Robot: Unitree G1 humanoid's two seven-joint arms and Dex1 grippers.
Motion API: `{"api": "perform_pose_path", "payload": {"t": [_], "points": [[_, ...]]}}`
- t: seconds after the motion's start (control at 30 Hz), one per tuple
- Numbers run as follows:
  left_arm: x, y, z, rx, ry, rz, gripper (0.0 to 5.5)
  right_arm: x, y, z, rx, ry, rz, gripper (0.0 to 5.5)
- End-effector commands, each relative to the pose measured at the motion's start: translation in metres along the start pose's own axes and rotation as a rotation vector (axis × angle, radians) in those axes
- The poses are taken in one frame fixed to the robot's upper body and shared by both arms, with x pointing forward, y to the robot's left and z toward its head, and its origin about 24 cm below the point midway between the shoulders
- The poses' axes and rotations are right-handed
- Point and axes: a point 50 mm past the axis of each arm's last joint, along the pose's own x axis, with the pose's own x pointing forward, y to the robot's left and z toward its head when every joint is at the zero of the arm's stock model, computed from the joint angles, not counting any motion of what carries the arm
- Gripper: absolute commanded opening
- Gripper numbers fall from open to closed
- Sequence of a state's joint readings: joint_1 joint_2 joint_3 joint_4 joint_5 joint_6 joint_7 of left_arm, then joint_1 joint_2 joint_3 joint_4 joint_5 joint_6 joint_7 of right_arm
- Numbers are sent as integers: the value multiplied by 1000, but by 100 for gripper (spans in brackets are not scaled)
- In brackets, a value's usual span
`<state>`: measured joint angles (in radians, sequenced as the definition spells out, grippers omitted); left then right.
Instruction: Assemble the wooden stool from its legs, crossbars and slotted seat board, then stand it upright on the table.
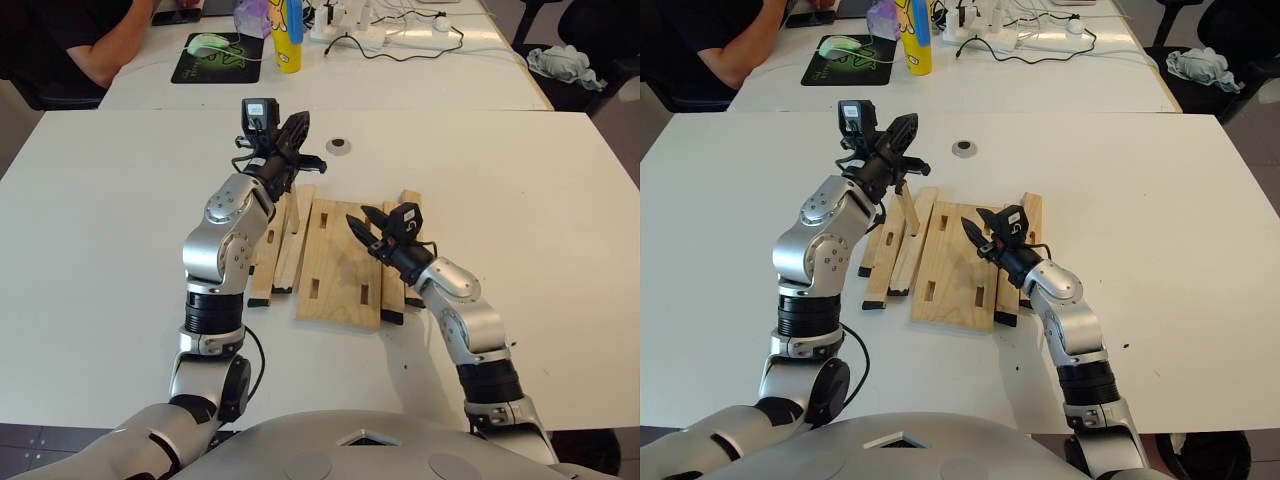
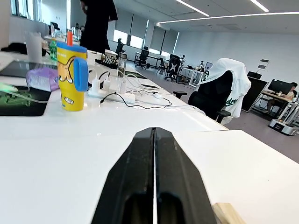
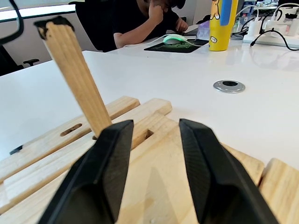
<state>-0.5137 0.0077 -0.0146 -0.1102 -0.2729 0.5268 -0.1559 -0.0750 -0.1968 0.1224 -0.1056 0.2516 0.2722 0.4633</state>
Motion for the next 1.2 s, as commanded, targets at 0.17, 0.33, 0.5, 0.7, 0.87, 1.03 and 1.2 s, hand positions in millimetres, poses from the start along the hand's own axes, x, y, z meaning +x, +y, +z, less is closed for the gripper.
{"api": "perform_pose_path", "payload": {"t": [0.17, 0.33, 0.5, 0.7, 0.87, 1.03, 1.2], "points": [[5, -4, -22, 2, 159, 4, 1, 5, 0, 4, -15, -19, -2, 182], [-10, 3, -61, -77, 316, 64, 1, 5, 1, 5, -22, -17, 8, 182], [0, -7, -45, -68, 231, 26, 1, 7, 0, 5, -26, -17, 10, 182], [5, -10, -2, -25, -7, 30, 1, 9, -1, 5, -27, -22, 7, 182], [-6, -6, 62, 155, -289, 94, 1, 8, -2, 4, -26, -24, 3, 182], [-7, -1, 16, 48, -47, 90, 1, 6, 0, 3, -25, -23, 3, 182], [-11, 5, -31, -41, 144, 112, 1, 8, 1, 3, -26, -21, 15, 182]]}}
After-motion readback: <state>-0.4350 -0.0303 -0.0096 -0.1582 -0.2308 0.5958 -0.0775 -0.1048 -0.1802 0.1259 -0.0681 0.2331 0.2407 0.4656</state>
